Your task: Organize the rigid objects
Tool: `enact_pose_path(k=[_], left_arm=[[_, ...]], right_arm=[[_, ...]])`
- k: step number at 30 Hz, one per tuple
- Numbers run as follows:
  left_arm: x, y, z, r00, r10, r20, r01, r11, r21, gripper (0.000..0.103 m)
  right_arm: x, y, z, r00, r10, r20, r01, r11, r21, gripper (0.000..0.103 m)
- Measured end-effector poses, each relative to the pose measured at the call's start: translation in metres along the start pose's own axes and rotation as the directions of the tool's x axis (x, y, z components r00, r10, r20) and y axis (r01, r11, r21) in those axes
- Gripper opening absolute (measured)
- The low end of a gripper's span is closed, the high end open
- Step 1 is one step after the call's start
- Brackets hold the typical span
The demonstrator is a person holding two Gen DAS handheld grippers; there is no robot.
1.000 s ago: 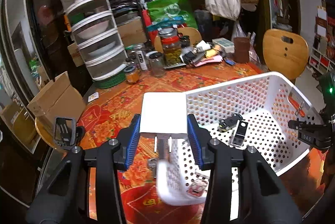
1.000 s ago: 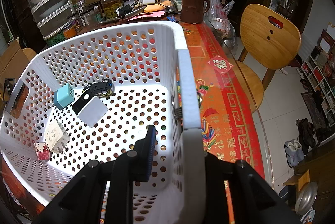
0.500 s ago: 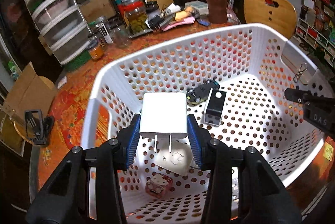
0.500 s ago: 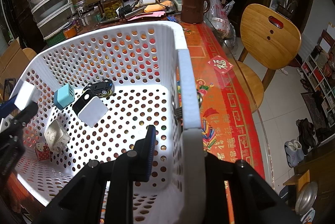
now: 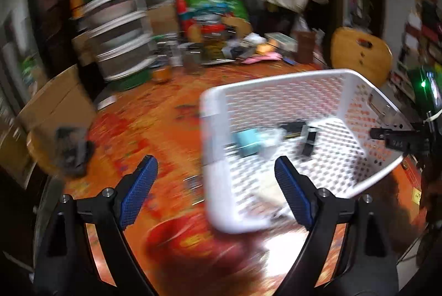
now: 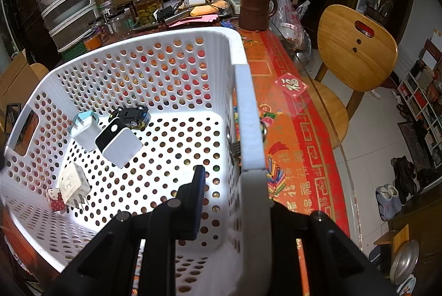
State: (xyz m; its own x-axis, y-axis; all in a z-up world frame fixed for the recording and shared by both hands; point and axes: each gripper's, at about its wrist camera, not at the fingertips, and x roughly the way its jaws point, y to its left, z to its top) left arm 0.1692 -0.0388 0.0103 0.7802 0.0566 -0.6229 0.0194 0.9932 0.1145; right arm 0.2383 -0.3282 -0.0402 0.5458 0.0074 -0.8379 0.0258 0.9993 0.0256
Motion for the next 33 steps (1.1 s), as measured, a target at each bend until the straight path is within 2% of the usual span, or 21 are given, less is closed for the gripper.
enact_pose_path(k=[2, 4, 5, 9, 12, 16, 23, 24, 26, 28, 29, 33], left_arm=[[0.001, 0.037, -0.020, 0.999, 0.026, -0.033, -0.028, 0.998, -0.054, 0.087], [0.022, 0.062, -0.039, 0.994, 0.059, -0.096, -0.067, 0.995, -0.078, 0.087], [0.040, 0.072, -0.050, 0.985, 0.078, -0.156, -0.092, 0.992, -0.084, 0.086], [0.088, 0.084, -0.066, 0.969, 0.035, -0.245, -0.064, 0.992, -0.112, 0.076], [0.117, 0.077, -0.062, 0.965, 0.009, -0.261, -0.035, 0.995, -0.097, 0.073], [0.145, 0.064, -0.057, 0.962, 0.027, -0.272, -0.042, 0.998, -0.048, 0.071], [0.175, 0.054, -0.050, 0.957, 0.035, -0.288, -0.045, 0.999, -0.030, 0.068], [0.176, 0.054, -0.049, 0.958, 0.026, -0.284, -0.037, 0.999, -0.033, 0.064], [0.178, 0.054, -0.046, 0.959, 0.004, -0.283, -0.017, 0.999, -0.045, 0.046], [0.179, 0.056, -0.045, 0.957, -0.012, -0.288, -0.006, 0.998, -0.063, 0.006], [0.181, 0.059, -0.045, 0.956, -0.023, -0.292, 0.000, 0.997, -0.078, 0.001], [0.175, 0.066, -0.045, 0.965, -0.032, -0.261, 0.011, 0.997, -0.083, 0.000]], right_arm=[[0.000, 0.000, 0.000, 1.000, 0.002, 0.002, -0.002, 1.000, 0.001, 0.022], [0.001, -0.001, 0.000, 1.000, 0.001, 0.002, -0.001, 1.000, 0.001, 0.022], [0.001, 0.000, 0.000, 1.000, 0.001, 0.002, -0.001, 1.000, 0.002, 0.022], [0.001, -0.001, 0.001, 1.000, 0.001, 0.001, -0.001, 1.000, 0.004, 0.022], [0.001, -0.001, 0.001, 1.000, 0.000, -0.001, 0.000, 1.000, 0.003, 0.022], [0.002, -0.002, 0.001, 1.000, 0.000, -0.002, 0.000, 1.000, 0.001, 0.022], [0.002, -0.001, 0.000, 1.000, -0.001, 0.000, 0.001, 1.000, 0.001, 0.022], [0.002, -0.001, 0.000, 1.000, -0.001, -0.001, 0.001, 1.000, 0.000, 0.022], [0.003, -0.001, 0.000, 1.000, -0.002, -0.002, 0.002, 1.000, -0.002, 0.022], [0.003, -0.001, 0.000, 1.000, -0.002, -0.003, 0.002, 1.000, -0.003, 0.022], [0.003, -0.001, 0.000, 1.000, -0.002, -0.003, 0.002, 1.000, -0.004, 0.022], [0.002, -0.001, 0.000, 1.000, -0.001, -0.002, 0.001, 1.000, -0.004, 0.022]])
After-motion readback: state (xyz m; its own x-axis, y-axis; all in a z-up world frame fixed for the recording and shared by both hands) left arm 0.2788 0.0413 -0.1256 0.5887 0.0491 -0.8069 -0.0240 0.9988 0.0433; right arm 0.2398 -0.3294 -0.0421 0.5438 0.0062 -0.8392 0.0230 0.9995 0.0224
